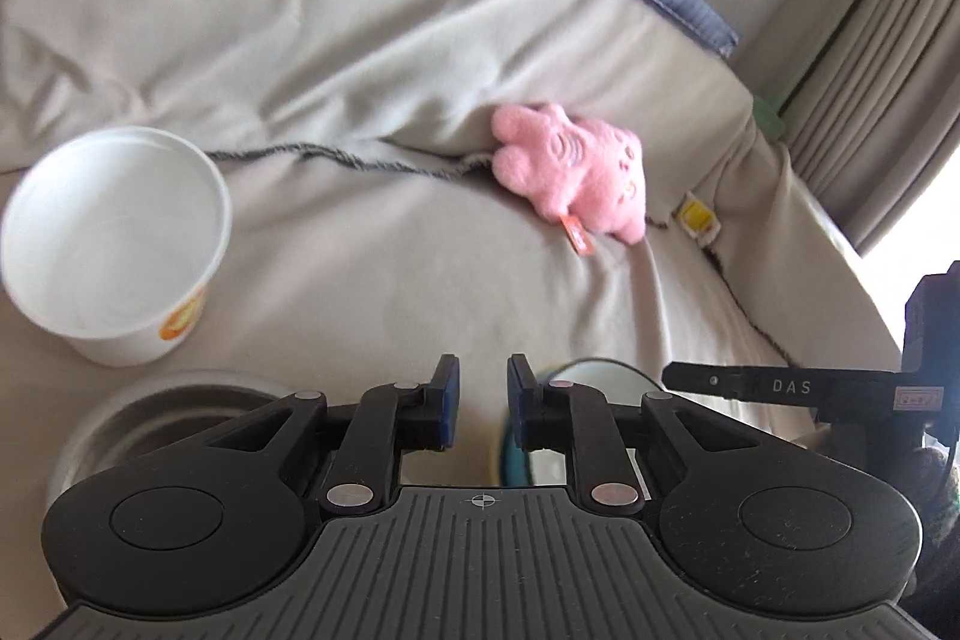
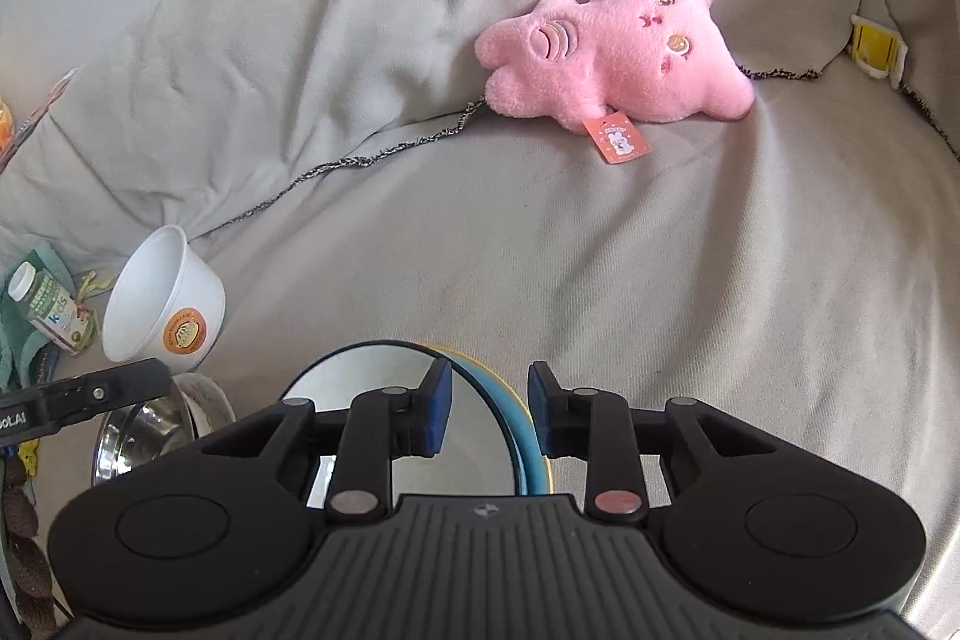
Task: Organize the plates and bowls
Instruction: 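Grasp the rim of the white plastic bowl with the right gripper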
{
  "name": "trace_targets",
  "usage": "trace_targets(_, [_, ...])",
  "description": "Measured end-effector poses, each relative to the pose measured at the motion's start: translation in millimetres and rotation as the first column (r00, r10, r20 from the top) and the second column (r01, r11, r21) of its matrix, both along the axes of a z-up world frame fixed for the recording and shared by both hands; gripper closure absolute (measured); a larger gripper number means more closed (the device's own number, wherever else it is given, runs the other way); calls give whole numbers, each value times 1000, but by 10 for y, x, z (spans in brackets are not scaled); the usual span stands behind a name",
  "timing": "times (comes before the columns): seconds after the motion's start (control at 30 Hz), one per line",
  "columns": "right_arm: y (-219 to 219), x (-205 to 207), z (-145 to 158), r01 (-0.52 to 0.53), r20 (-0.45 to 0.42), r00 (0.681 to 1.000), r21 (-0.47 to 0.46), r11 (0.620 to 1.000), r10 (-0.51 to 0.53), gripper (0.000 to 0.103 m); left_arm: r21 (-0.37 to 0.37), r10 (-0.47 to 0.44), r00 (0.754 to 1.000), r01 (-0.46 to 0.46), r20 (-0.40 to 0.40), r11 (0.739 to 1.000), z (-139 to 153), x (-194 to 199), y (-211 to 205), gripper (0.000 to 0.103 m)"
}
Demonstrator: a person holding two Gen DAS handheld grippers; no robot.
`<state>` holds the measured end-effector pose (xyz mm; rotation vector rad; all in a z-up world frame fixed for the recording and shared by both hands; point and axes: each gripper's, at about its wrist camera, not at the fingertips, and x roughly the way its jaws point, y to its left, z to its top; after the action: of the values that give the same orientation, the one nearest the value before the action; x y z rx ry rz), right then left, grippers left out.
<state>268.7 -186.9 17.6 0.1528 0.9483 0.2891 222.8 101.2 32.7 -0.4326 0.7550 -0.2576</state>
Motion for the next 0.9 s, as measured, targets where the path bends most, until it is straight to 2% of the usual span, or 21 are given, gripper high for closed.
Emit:
trace_targets(0.07, [221, 45, 58, 6, -4, 1000, -31, 999, -6, 74, -105, 73, 993, -63, 91, 993, 2, -143, 399, 84])
trace_targets(0.1, [365, 67, 92, 2, 0, 1000, -51, 999, -2, 74, -144, 122, 986, -106, 111, 984, 10, -176, 590, 84])
trace_targets(0.13, [531, 88, 128, -7, 5, 1000, -68, 998, 8, 72, -147, 158, 982, -142, 102, 979, 61, -182, 804, 84])
trace_targets(0.2, [877, 132, 206, -35, 18, 999, -74, 997, 37, 66, -117, 230, 962, -214, 145, 970, 156, -259, 1144, 83])
trace_targets(0.23, [1036, 152, 231, -50, 21, 998, -65, 997, 52, 57, -104, 276, 950, -263, 148, 959, 171, -301, 1293, 83])
trace_targets(0.27, [1404, 210, 255, -86, 25, 996, -29, 996, 87, 46, -106, 314, 939, -301, 138, 948, 168, -327, 1467, 83])
trace_targets(0.3, [1404, 210, 255, -86, 25, 996, -29, 996, 87, 42, -118, 339, 932, -324, 129, 938, 132, -337, 1585, 83])
trace_targets(0.37, [1749, 277, 197, -104, 17, 994, -1, 995, 104, 39, -148, 409, 908, -394, 91, 907, -29, -296, 1839, 83])
trace_targets(0.43, [2066, 363, 47, -111, -31, 993, 2, 994, 111, 39, -144, 455, 889, -446, 38, 883, -233, -200, 1965, 83])
trace_targets(0.6, [2634, 595, -403, -53, -113, 992, 0, 999, 52, 39, -168, 465, 880, -475, -96, 864, -621, 133, 2082, 83])
trace_targets(0.67, [2676, 625, -465, -36, -114, 993, -1, 999, 35, 39, -144, 457, 881, -472, -124, 870, -712, 247, 2058, 83])
trace_targets(0.7, [2707, 652, -517, -29, -123, 992, 0, 1000, 28, 40, -109, 461, 876, -477, -141, 872, -756, 304, 2031, 83])
trace_targets(0.73, [2732, 687, -566, -27, -138, 990, 2, 1000, 27, 48, -77, 460, 874, -475, -153, 877, -798, 353, 1996, 83])
trace_targets(0.77, [2742, 717, -623, -34, -163, 986, 8, 999, 35, 66, -67, 453, 877, -468, -160, 881, -828, 393, 1969, 82])
trace_targets(0.8, [2757, 745, -673, -49, -191, 980, 21, 999, 52, 75, -81, 441, 882, -458, -166, 885, -853, 392, 1944, 81])
trace_targets(0.83, [2750, 754, -699, -63, -213, 975, 49, 997, 72, 87, -102, 436, 885, -455, -165, 885, -845, 386, 1917, 76])
trace_targets(0.9, [2678, 632, -570, -82, -187, 978, 65, 995, 93, 89, -107, 429, 897, -439, -110, 892, -691, 334, 1794, 74])
